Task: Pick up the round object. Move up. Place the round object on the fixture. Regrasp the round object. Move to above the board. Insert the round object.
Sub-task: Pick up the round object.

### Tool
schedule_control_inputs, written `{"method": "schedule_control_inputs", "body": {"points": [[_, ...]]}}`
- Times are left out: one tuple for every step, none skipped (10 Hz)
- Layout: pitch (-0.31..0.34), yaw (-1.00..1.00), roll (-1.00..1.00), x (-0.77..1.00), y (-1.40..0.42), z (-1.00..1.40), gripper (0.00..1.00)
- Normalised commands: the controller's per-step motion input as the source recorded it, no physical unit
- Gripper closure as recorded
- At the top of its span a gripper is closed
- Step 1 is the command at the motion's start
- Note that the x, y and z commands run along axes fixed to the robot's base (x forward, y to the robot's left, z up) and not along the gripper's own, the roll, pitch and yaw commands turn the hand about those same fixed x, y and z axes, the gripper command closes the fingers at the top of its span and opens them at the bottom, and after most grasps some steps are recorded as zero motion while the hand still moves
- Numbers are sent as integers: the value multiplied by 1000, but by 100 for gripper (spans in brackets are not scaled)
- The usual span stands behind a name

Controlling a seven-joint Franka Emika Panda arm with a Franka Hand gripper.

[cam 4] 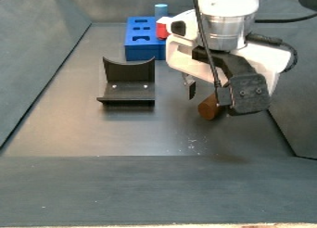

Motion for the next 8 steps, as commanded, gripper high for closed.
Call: {"method": "schedule_control_inputs", "body": {"points": [[0,-31,-931,-49,0,-203,0],[0,0,-937,-51,0,-186,0],[0,0,-866,-46,0,-269,0],[-46,0,-786,-66,0,-343,0],[-174,0,-677,-111,0,-431,0],[-174,20,-686,-94,0,-363,0],[-149,6,-474,-49,17,-203,0],[-114,0,-231,-34,80,-40,0]]}}
